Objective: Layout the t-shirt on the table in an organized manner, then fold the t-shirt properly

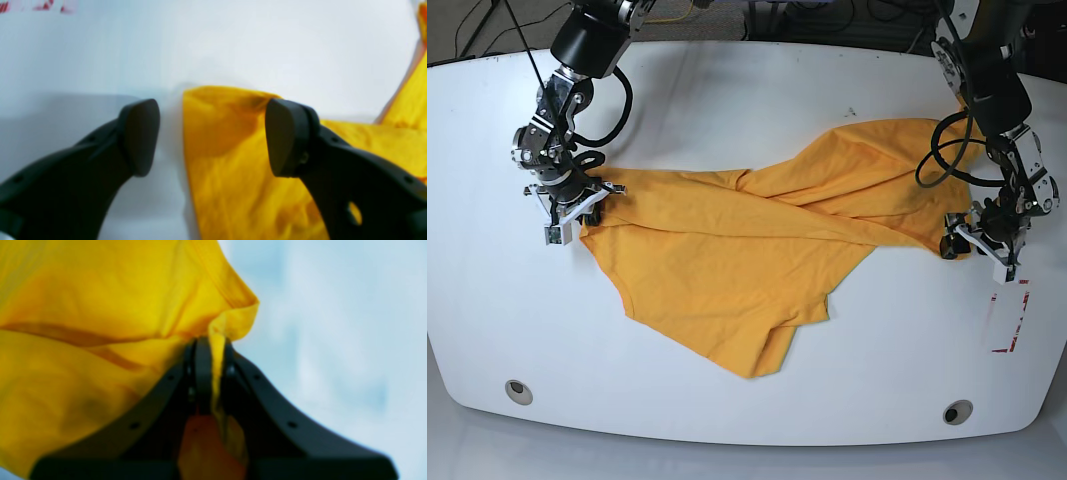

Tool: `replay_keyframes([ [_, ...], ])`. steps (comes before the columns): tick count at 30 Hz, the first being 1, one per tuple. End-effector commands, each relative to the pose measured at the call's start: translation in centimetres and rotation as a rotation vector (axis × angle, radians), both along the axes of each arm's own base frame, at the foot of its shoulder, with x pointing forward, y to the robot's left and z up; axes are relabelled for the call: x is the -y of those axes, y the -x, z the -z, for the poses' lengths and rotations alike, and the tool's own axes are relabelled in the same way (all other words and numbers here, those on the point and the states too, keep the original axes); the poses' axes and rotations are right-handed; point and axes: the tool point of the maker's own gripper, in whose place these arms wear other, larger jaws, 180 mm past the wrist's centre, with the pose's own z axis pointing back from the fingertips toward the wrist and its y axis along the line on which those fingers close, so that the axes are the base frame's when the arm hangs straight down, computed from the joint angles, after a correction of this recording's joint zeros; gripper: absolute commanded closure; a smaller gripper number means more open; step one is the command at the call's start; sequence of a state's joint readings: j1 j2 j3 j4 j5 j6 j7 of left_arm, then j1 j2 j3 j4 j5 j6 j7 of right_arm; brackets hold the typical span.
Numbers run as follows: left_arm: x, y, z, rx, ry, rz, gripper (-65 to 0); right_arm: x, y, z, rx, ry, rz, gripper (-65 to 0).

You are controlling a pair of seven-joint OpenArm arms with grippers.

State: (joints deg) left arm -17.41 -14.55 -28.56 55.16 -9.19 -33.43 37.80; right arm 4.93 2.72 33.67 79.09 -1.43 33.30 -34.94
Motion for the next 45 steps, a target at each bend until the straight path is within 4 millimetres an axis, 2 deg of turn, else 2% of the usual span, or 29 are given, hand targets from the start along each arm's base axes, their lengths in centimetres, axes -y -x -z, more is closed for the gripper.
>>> replay_keyframes([
  [1,0.7,0.3,0.7,-0.058,-0.018,0.044,-35.7,0.5,-0.9,-1.3,0.035,0.019,-0.002,-1.1],
  [2,1.1,0.3,0.8,-0.063,-0.024,0.061,-29.0,0.5,-0.9,-1.3,0.035,0.019,-0.002,-1.1],
  [5,1.8,0.3,1.0,-0.074,-0.032,0.087,-15.4,0.5,-0.9,-1.3,0.035,0.019,-0.002,-1.1],
  [8,2.0,0.4,1.1,-0.079,-0.035,0.096,-5.4,0.5,-0.9,-1.3,0.035,0.019,-0.002,-1.1],
  [10,1.9,0.5,1.2,-0.081,-0.036,0.095,-1.7,0.5,-0.9,-1.3,0.035,0.019,-0.002,-1.1],
  [15,1.8,1.5,1.9,-0.100,-0.036,0.093,-0.6,0.5,-0.9,-1.3,0.035,0.019,-0.002,-1.1],
  [18,1.5,1.6,1.4,-0.084,-0.057,0.097,-0.4,0.5,-0.9,-1.3,0.035,0.019,-0.002,-1.0],
  [22,0.5,1.4,-1.0,-0.012,-0.114,0.091,-0.4,0.6,-0.9,-1.5,0.040,0.022,-0.002,-1.0],
  [26,-0.1,1.9,-3.0,0.021,-0.172,0.109,-0.4,0.8,-1.2,-2.6,0.066,0.042,-0.001,-1.0],
  [30,0.6,3.2,-4.6,-0.007,-0.254,0.215,-0.4,1.4,-0.8,-4.0,0.059,0.088,-0.003,-1.0],
  [33,0.4,4.2,-5.5,-0.030,-0.309,0.229,-0.3,1.7,-0.7,-5.1,0.047,0.119,-0.005,-1.1],
  [35,0.3,4.7,-6.6,-0.026,-0.349,0.226,-0.3,1.9,-0.4,-5.8,0.031,0.143,-0.006,-1.1],
  [39,-1.0,5.9,-9.8,0.006,-0.424,0.167,-0.3,2.2,-0.1,-7.0,0.019,0.178,-0.004,-1.1],
  [45,-1.9,6.2,-13.3,0.035,-0.512,0.133,-0.3,2.5,-0.2,-9.2,0.055,0.223,-0.002,-1.3],
])
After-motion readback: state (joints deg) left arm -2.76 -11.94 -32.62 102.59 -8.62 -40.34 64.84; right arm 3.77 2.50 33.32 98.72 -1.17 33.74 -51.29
